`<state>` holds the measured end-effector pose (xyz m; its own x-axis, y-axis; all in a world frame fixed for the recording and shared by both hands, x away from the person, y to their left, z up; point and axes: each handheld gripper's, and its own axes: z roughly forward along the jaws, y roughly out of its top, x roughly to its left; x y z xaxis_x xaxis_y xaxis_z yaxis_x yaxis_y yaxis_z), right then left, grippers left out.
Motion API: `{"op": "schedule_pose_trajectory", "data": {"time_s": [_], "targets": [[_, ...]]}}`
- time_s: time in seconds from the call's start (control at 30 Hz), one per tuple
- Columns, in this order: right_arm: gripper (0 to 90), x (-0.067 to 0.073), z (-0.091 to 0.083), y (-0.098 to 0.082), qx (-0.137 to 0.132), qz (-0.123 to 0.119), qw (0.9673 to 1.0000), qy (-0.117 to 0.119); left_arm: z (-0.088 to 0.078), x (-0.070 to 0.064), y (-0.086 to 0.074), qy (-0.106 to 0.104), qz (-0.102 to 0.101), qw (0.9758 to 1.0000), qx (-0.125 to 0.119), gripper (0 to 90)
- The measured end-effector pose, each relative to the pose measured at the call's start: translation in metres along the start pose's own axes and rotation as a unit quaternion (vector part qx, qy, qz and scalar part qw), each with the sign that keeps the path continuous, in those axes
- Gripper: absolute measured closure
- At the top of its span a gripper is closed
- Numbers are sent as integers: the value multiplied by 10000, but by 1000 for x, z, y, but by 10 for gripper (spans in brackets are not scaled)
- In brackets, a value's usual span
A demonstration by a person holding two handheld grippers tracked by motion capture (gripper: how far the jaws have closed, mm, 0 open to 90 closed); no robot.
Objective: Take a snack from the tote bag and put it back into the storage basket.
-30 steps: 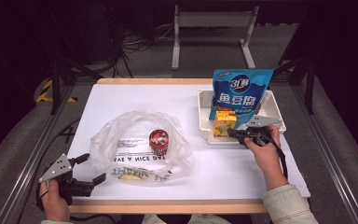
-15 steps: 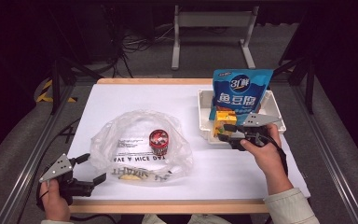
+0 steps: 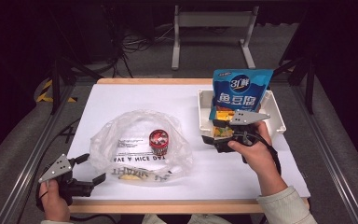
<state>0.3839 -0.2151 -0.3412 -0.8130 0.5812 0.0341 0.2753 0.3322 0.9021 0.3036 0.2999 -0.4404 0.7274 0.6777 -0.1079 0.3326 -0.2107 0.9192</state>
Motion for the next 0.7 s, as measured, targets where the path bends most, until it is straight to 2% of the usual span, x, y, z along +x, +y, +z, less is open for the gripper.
{"op": "schedule_pose_trajectory", "data": {"time_s": [0.13,0.33,0.7], "targets": [[242,4,5,5,-18,-9,10000,69,0,0,0,-3,0,10000,-3,6],[209,15,18,17,-11,-126,9994,311,0,0,0,-5,11,10000,6,6],[182,29,44,32,38,-321,9984,469,-1,0,0,3,-4,10000,4,6]]}}
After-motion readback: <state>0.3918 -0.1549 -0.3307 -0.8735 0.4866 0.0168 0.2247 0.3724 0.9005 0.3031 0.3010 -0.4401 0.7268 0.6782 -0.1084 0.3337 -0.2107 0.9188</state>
